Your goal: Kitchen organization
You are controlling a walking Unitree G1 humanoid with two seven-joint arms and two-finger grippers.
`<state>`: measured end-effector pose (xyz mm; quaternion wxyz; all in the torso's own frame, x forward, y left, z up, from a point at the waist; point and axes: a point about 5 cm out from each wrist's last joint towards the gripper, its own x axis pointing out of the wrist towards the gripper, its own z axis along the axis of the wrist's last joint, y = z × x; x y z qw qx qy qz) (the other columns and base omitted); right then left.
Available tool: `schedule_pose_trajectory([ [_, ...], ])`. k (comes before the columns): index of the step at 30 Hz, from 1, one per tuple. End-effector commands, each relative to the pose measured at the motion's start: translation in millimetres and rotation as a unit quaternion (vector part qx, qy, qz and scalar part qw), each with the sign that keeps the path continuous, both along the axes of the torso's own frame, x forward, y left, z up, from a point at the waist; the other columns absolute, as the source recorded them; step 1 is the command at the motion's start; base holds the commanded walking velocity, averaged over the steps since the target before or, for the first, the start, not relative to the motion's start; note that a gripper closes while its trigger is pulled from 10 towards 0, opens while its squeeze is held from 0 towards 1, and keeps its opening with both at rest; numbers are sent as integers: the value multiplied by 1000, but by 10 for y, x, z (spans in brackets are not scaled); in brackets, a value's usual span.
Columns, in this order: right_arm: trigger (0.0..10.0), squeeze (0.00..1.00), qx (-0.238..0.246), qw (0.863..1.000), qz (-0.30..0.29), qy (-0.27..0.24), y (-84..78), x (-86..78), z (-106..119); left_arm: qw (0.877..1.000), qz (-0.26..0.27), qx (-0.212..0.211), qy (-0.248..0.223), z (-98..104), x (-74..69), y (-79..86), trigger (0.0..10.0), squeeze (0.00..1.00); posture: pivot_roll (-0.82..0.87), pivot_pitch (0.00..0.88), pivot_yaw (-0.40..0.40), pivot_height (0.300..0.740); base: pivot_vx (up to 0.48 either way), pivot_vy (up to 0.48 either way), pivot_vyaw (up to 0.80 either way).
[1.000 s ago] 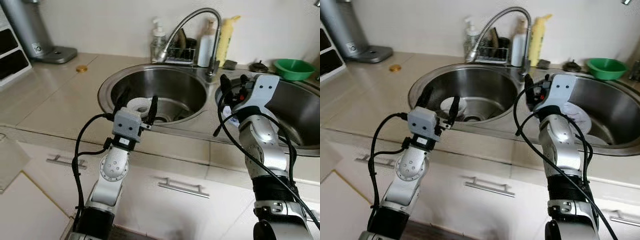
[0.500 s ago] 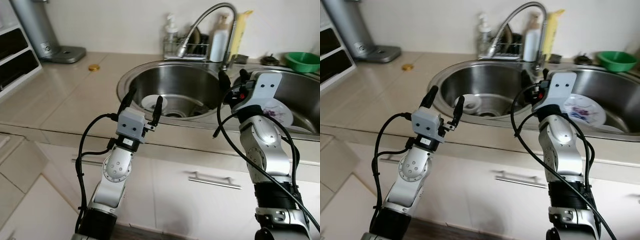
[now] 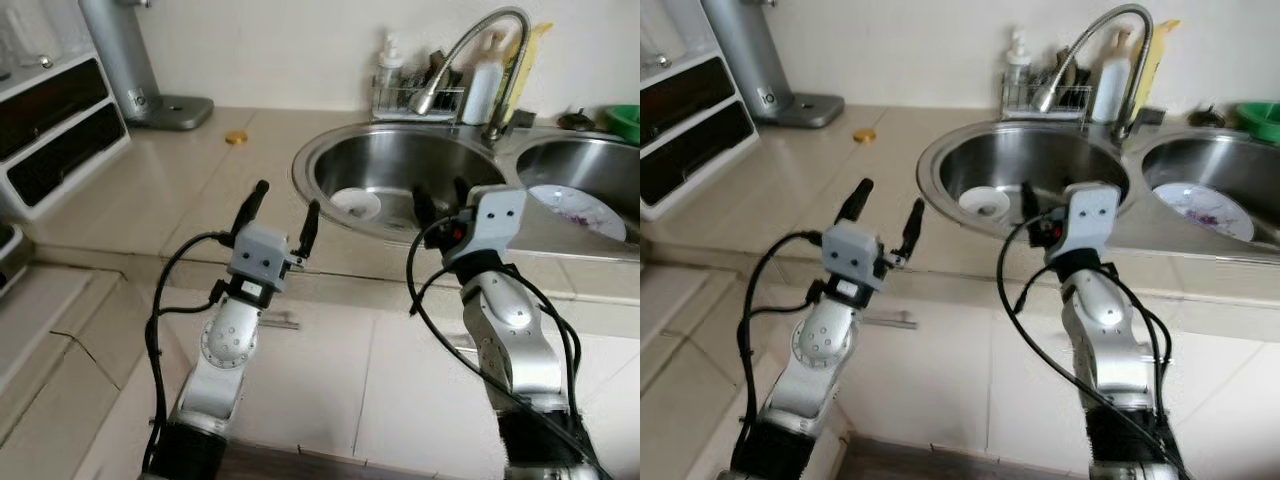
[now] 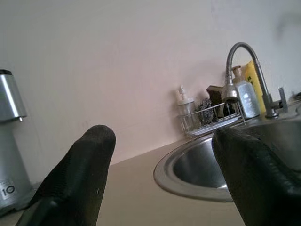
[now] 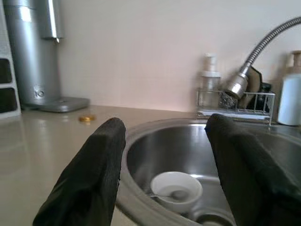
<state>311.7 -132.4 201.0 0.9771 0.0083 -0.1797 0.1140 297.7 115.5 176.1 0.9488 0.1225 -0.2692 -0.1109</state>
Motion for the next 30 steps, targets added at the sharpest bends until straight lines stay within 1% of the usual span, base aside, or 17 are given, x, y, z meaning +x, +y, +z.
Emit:
schedule_pose_trajectory([
  [1, 10000, 0, 0, 1000, -24, -16, -127, -30, 42, 1000, -14, 4, -1, 3, -8, -99, 10000, 0, 35, 0, 28, 740, 0, -480, -800],
  [3, 10000, 0, 5, 999, -30, -22, -131, -61, 34, 1000, -20, 16, -8, 7, -24, -119, 10000, 0, 33, 0, 30, 740, 0, -480, -800],
  [7, 10000, 0, 11, 998, -49, -40, -164, -106, 43, 1000, -23, 10, -7, 6, -25, -129, 10000, 0, 30, 0, 33, 740, 0, -480, -800],
  [8, 10000, 0, 10, 996, -68, -56, -201, -123, 71, 1000, -23, 11, -9, 13, -21, -135, 10000, 0, 30, 0, 34, 740, 0, -480, -800],
  [11, 10000, 0, 10, 990, -113, -81, -294, -157, 122, 999, -27, 12, -13, 28, -20, -143, 10000, 0, 30, 0, 34, 740, 0, -480, -800],
  [16, 10000, 0, 11, 986, -144, -87, -392, -169, 111, 999, -29, 14, -15, 28, -20, -144, 10000, 0, 31, 0, 32, 740, 0, -480, -800],
  [23, 10000, 0, 7, 987, -141, -81, -384, -179, 49, 999, -32, 16, -12, 3, -32, -156, 10000, 0, 31, 0, 31, 740, 0, -480, -800],
  [24, 10000, 0, 3, 988, -136, -77, -371, -193, 20, 999, -39, 10, -11, -6, -43, -170, 10000, 0, 31, 0, 31, 740, 0, 0, -800],
  [26, 10000, 0, -5, 990, -126, -68, -350, -212, -38, 999, -44, 15, 9, -53, -30, -179, 10000, 0, 31, 0, 31, 740, 0, 0, -800],
  [28, 10000, 0, -8, 991, -121, -62, -342, -228, -75, 999, -45, 12, 16, -72, -26, -171, 10000, 0, 27, 0, 31, 740, 0, 0, -800],
  [30, 10000, 0, -10, 992, -114, -55, -334, -245, -111, 999, -47, 8, 25, -102, -24, -166, 10000, 0, 27, 0, 31, 740, 0, 442, -800],
])
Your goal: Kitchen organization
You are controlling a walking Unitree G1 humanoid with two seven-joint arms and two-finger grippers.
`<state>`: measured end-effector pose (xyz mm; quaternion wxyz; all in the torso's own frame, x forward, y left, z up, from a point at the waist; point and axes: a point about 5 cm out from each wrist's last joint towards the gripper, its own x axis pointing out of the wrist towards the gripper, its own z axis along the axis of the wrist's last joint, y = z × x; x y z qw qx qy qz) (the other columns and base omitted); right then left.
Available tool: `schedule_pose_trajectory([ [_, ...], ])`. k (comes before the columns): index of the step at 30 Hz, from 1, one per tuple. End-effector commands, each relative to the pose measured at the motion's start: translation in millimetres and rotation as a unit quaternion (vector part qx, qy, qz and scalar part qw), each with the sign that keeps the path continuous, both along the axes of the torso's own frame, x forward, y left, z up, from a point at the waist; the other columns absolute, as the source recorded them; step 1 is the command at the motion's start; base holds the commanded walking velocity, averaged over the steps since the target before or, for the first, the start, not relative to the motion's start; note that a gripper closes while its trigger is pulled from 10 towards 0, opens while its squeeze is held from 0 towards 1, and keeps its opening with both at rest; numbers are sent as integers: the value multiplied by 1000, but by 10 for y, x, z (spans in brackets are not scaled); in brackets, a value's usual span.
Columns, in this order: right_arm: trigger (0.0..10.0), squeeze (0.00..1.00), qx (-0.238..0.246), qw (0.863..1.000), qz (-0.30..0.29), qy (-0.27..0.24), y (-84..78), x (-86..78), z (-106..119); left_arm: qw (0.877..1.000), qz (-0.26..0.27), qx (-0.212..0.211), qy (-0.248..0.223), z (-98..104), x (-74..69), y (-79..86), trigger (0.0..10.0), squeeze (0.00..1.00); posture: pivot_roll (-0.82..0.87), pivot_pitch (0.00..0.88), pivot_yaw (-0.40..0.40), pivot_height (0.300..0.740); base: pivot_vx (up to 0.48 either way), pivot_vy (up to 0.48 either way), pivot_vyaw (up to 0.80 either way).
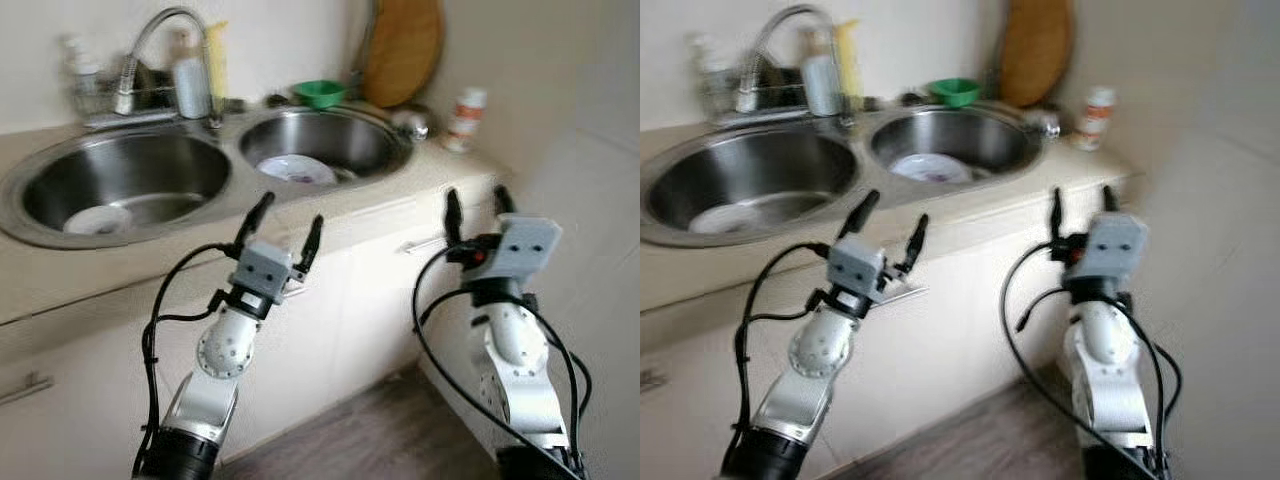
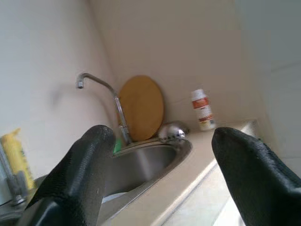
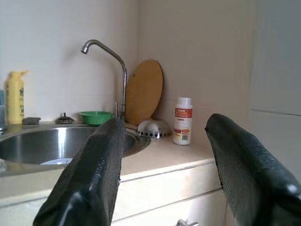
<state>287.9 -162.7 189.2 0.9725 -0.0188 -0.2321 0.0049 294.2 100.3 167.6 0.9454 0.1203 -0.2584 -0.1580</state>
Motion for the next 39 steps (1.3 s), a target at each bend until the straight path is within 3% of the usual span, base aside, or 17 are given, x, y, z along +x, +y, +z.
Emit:
schedule_pose_trajectory([
  [1, 10000, 0, -12, 1000, 0, 4, -31, -17, -16, 1000, -3, -4, 12, -27, 10, -12, 10000, 0, 27, 0, 31, 740, 0, 446, -800],
  [8, 10000, 0, -37, 999, -3, 34, -98, -80, -191, 1000, -3, -2, 27, -119, -7, -1, 10000, 0, 20, 0, 33, 740, 0, 396, -800],
  [16, 10000, 0, -20, 998, -22, 56, -156, -50, -259, 999, -3, 20, 35, -177, -5, -27, 10000, 0, 19, 0, 31, 740, 0, 0, -800],
  [29, 10000, 0, 48, 987, -113, 104, -462, 25, -368, 999, 3, 26, 47, -234, -4, -10, 10000, 0, 21, 0, 23, 740, 0, -470, -800],
  [33, 10000, 0, 50, 985, -127, 109, -493, 29, -382, 998, 1, 26, 49, -246, -9, -19, 10000, 0, 21, 0, 23, 740, 0, -472, -800],
  [39, 10000, 0, 34, 979, -156, 127, -554, 36, -419, 997, -12, 26, 69, -312, -11, -51, 10000, 0, 21, 0, 23, 740, 0, 0, -800],
])
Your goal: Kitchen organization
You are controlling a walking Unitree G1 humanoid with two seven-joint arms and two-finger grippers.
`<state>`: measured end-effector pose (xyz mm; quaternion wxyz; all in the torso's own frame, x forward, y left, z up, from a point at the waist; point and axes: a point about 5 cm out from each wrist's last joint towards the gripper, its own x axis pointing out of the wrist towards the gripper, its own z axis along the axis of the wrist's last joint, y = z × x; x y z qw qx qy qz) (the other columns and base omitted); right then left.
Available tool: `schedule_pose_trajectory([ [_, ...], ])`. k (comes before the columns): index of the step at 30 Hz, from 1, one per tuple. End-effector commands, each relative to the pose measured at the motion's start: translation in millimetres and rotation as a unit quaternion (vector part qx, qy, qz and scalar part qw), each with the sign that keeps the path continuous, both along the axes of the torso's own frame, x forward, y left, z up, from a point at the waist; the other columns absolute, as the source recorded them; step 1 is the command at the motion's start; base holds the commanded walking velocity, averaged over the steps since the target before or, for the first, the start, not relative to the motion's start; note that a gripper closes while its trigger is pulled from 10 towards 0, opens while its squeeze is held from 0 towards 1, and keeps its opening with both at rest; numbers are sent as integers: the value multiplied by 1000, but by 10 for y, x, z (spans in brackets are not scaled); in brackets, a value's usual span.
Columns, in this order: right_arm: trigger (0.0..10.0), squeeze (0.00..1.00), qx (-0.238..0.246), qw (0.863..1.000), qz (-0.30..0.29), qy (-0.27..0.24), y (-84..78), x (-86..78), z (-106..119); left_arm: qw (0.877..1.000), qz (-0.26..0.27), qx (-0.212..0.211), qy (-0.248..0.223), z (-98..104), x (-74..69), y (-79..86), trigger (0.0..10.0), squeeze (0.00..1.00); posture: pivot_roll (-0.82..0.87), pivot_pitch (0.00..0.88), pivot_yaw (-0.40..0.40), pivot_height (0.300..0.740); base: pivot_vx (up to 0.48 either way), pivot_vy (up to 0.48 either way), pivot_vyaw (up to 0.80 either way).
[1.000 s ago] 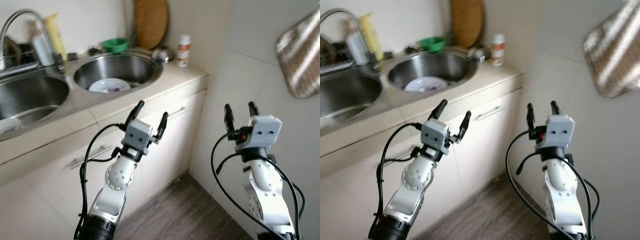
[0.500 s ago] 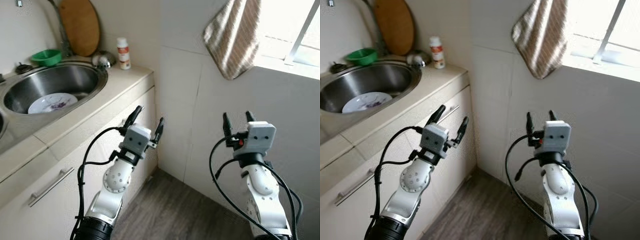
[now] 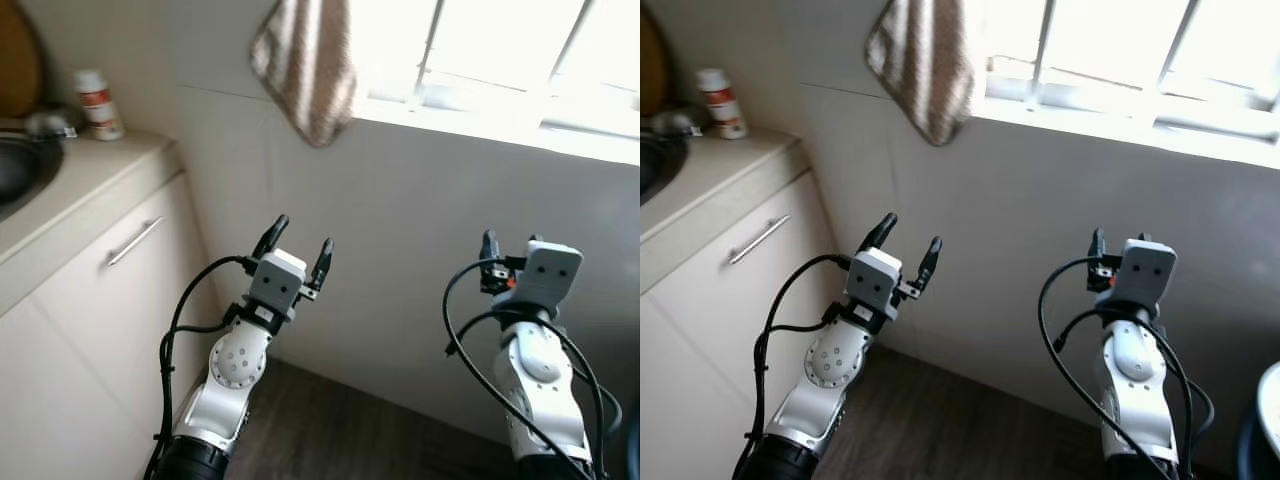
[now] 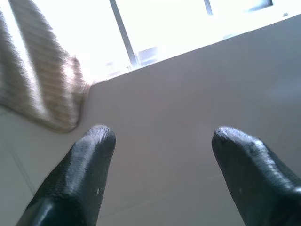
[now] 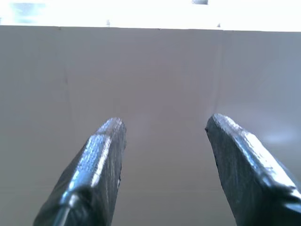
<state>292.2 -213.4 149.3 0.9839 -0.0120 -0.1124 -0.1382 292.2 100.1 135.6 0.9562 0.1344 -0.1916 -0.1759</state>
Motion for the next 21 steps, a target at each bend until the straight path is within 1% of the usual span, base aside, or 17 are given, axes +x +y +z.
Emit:
schedule_pose_trajectory([
  [1, 10000, 0, -13, 999, -27, 24, -77, -4, -45, 1000, -9, -3, 7, -1, 9, -48, 10000, 0, 17, 0, 23, 740, 0, 0, -800],
  [3, 10000, 0, -23, 998, -40, 39, -117, -2, -85, 1000, -9, -3, 9, -13, 8, -48, 10000, 0, 17, 0, 23, 740, 0, 0, -800],
  [5, 10000, 0, -27, 998, -44, 44, -129, -3, -97, 1000, -10, -3, 11, -18, 7, -48, 10000, 0, 17, 0, 23, 740, 0, 0, -800],
  [9, 10000, 0, -43, 993, -78, 81, -226, -18, -193, 1000, -10, 0, 20, -50, 4, -40, 10000, 0, 20, 0, 23, 740, 0, 0, -800],
  [14, 10000, 0, -57, 991, -72, 99, -205, 0, -224, 999, -10, 0, 31, -81, 13, -28, 10000, 0, 18, 0, 24, 740, 0, 0, -800],
  [15, 10000, 0, -60, 991, -56, 102, -163, 19, -232, 999, -10, 1, 33, -88, 16, -27, 10000, 0, 17, 0, 26, 740, 0, 0, -800],
  [17, 10000, 0, -62, 992, -44, 98, -128, 30, -225, 999, -11, 0, 36, -96, 18, -30, 10000, 0, 17, 0, 26, 740, 0, 0, -800],
  [21, 10000, 0, -61, 992, -44, 99, -120, 36, -223, 999, -12, -1, 44, -119, 19, -32, 10000, 0, 17, 0, 28, 740, 0, 0, -800],
])
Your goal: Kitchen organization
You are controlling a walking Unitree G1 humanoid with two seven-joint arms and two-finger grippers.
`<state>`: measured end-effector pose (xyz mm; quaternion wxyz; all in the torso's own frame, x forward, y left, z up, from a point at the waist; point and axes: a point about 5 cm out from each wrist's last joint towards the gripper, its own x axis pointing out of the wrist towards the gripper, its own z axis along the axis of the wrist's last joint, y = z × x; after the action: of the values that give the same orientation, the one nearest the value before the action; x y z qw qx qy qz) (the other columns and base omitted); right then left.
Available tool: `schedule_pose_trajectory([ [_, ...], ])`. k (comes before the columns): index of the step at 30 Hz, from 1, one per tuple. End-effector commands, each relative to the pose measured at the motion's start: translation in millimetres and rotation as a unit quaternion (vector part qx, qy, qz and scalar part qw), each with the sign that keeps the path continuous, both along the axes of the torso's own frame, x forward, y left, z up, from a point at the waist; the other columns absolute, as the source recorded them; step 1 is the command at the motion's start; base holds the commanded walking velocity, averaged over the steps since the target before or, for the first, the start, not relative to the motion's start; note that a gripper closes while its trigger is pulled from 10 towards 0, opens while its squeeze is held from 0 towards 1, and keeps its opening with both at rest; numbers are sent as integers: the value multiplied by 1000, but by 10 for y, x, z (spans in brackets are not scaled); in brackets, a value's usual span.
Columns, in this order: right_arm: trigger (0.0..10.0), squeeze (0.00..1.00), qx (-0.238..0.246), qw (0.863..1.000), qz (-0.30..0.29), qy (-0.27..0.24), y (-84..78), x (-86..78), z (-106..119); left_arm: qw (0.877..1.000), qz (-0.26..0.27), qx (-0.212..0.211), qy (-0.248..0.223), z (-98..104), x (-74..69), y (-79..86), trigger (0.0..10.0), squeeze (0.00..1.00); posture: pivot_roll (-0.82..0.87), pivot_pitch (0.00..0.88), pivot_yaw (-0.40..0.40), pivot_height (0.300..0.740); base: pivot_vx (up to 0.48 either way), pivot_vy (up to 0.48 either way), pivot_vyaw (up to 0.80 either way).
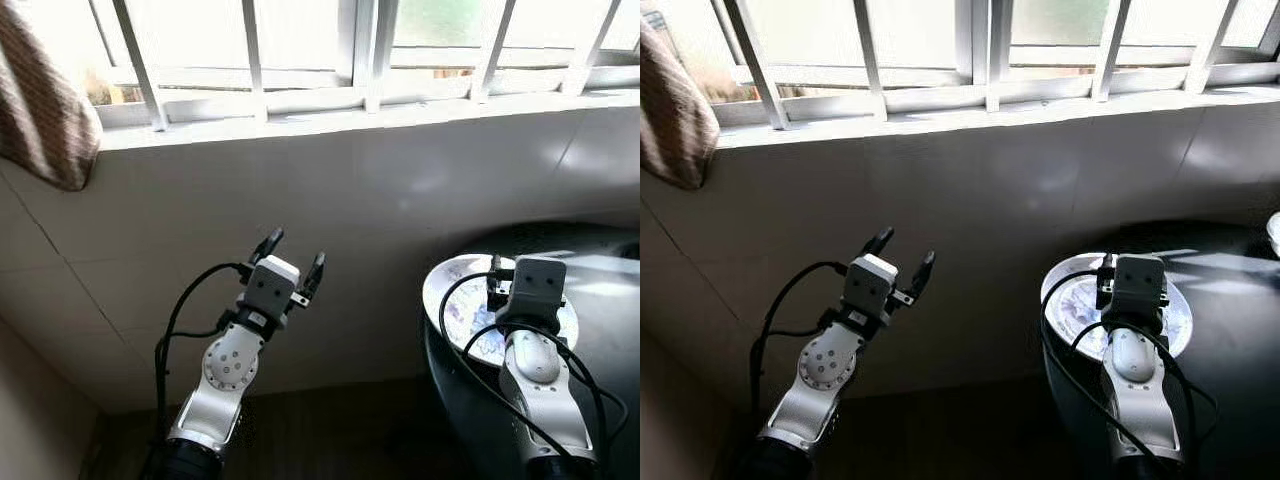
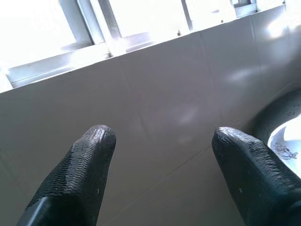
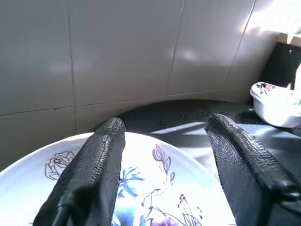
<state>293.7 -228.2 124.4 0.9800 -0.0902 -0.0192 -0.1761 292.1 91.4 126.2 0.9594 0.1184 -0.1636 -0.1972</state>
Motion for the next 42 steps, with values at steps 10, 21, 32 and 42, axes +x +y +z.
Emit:
schedule_pose_trajectory([
  [10, 10000, 0, 23, 1000, -10, 3, -22, 26, 7, 1000, 8, 8, 15, -45, 20, 65, 10000, 0, 15, 0, 26, 740, 0, 0, -800],
  [21, 10000, 0, 182, 982, 16, 50, 2, 104, -190, 1000, 4, 13, 19, -63, 26, 48, 10000, 0, 13, 0, 27, 740, 0, 0, -73],
  [32, 10000, 0, 252, 962, 63, 88, 76, 253, -264, 1000, 7, 20, 21, -83, 28, 56, 10000, 0, 25, 0, 22, 740, 0, 0, 0],
  [42, 10000, 0, 312, 939, 80, 123, 189, 238, -400, 999, 4, 24, 24, -99, 24, 49, 10000, 0, 23, 0, 29, 740, 0, 0, 0],
])
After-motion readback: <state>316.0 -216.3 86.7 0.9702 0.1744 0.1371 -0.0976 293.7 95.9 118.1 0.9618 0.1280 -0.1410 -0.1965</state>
